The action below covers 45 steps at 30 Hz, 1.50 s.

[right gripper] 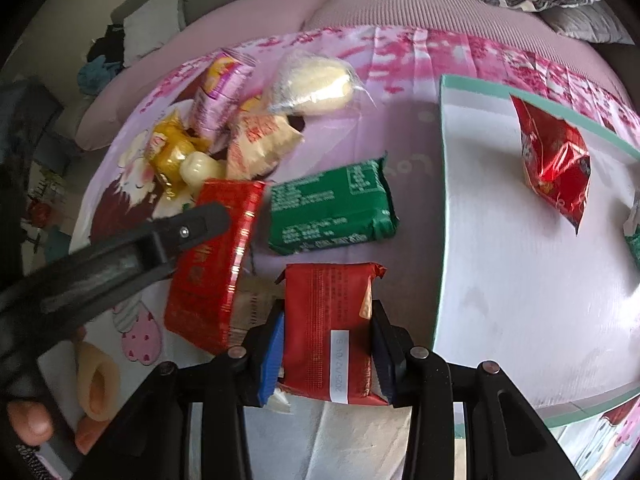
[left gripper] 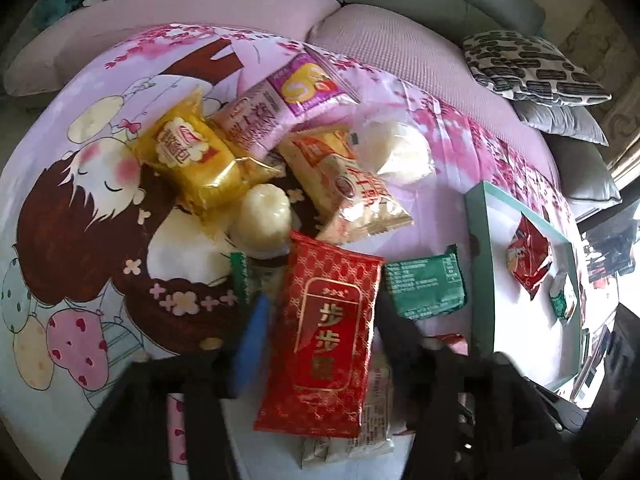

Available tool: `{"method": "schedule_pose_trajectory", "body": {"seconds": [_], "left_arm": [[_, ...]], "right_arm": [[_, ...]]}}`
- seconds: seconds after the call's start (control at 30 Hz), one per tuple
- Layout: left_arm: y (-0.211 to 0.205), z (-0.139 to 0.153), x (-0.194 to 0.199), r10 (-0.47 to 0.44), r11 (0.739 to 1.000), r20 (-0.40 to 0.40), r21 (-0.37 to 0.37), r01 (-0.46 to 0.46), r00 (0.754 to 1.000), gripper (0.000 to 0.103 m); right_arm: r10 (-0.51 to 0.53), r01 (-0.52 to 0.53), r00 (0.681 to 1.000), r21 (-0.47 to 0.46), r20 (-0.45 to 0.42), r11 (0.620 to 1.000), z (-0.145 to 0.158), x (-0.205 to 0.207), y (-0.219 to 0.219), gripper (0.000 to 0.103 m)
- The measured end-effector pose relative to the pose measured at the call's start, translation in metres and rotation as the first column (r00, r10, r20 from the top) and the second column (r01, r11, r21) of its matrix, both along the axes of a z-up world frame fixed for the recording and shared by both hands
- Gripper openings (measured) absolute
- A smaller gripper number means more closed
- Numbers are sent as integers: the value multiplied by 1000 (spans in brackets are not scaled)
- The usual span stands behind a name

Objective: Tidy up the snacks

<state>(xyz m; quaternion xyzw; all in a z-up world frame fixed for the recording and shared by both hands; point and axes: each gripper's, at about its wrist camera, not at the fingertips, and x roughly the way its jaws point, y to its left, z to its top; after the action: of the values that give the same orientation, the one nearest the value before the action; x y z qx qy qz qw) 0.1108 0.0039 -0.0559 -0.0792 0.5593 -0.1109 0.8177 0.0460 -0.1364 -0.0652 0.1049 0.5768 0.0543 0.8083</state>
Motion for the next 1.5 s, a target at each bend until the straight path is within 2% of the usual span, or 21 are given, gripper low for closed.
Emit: {"method": "schedule_pose_trajectory", "body": {"seconds": [0.23,0.37,0.57,0.77,1.13,1.23,1.3,1.4,1.5], "left_arm": [[-25,-7,-1,-75,982,4,174,73,997,60],[-35,-18,1,-100,954,-19,282,102,995,61],[-31,-22,2,-96,958,-28,269,100,995,60],[-27,-17,-1,-111,958,-15,264,111,994,52],[-13,11,-12,-82,971,60,231,66,995,50],[-8,20,-14,-69,975,88,216,48,994,44],[-6,27,-15,-57,975,113,219,31,992,20],[-1,32,-14,-39,982,127,186,15,991,20],[0,24,-12,-33,982,101,188,13,994,20]], "right_arm": [[0,0,1000,6,-17,1000,-4,-1,-3,42],[2,-2,1000,3,-21,1000,-5,-2,-2,42],[3,-3,1000,-3,-25,1000,-6,-1,1,42],[8,-8,1000,-10,-26,1000,-7,-1,3,42],[14,-14,999,15,40,1000,14,-6,2,42],[8,-10,998,22,64,1000,23,-7,1,42],[1,-3,997,29,77,1000,28,-8,-1,42],[-5,2,996,35,84,999,31,-8,-3,42],[-5,3,998,34,69,999,28,-7,-4,42]]}}
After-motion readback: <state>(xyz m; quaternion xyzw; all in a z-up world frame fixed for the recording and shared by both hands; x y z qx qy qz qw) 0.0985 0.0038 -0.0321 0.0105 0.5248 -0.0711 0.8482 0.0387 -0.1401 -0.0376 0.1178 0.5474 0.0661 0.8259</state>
